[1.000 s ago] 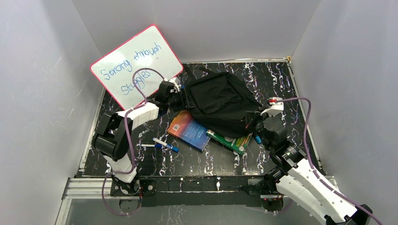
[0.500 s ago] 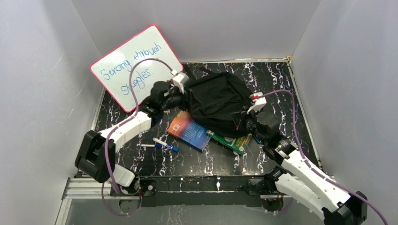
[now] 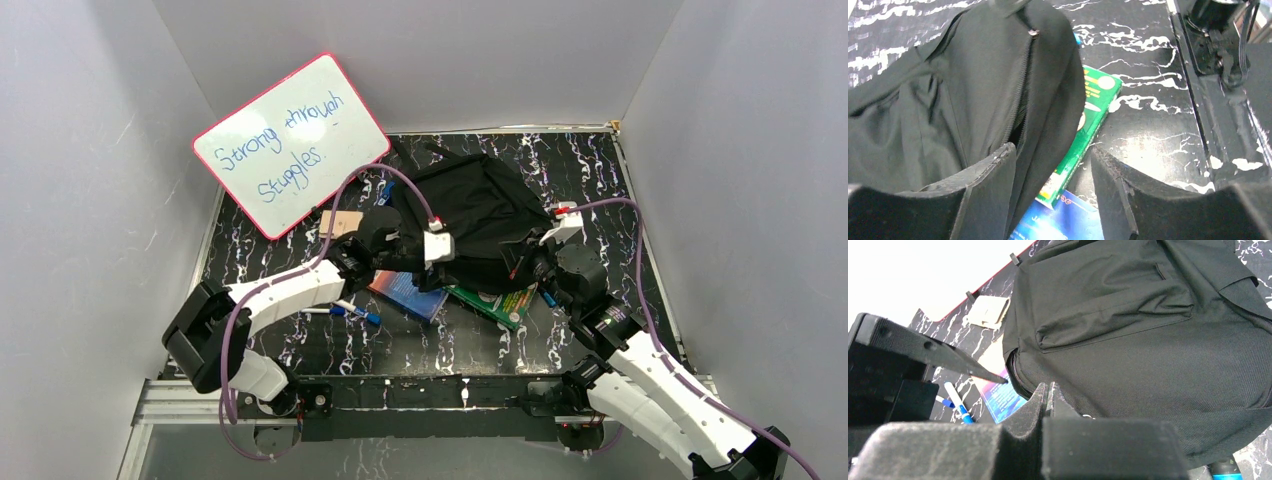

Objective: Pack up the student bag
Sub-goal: Unzip the student bag at the center of the board.

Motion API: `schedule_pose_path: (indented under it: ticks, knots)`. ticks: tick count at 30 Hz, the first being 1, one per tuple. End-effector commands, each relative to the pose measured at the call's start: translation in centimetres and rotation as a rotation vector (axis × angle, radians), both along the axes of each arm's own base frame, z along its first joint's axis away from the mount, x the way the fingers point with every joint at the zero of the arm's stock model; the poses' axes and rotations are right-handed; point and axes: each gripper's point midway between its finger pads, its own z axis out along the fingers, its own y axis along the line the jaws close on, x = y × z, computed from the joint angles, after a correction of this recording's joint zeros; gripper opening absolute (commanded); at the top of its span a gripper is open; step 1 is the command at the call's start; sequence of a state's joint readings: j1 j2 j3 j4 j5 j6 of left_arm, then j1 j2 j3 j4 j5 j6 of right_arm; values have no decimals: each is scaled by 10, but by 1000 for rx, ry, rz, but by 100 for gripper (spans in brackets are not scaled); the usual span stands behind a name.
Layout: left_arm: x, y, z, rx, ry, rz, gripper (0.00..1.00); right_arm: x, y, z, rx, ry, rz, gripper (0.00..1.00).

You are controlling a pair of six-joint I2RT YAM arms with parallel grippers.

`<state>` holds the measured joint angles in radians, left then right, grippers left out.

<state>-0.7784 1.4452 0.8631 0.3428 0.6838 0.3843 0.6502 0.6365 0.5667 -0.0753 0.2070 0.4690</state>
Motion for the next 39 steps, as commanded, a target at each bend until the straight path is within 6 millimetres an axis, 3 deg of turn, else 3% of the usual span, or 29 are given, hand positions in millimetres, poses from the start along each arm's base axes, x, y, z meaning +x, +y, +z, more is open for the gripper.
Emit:
schedule_pose_path:
  ticks: [1, 6, 14, 17, 26, 39]
  knots:
    - [-23, -13, 11, 6, -209, -178, 53, 1, 3, 18, 62, -31, 3, 0]
    - [-16, -23, -2, 53, -242, -167, 52, -1, 3, 20, 67, -33, 6, 0]
    - [0, -32, -4, 51, -270, -120, 51, -3, 2, 19, 63, -32, 9, 0]
    - [3, -35, 0, 41, -282, -105, 51, -3, 2, 19, 61, -30, 10, 0]
    - [-11, -30, 26, -35, -313, -135, 50, -3, 3, 15, 61, -22, 13, 0]
    - [-3, -37, 3, 18, -283, -138, 50, -6, 2, 15, 65, -17, 14, 0]
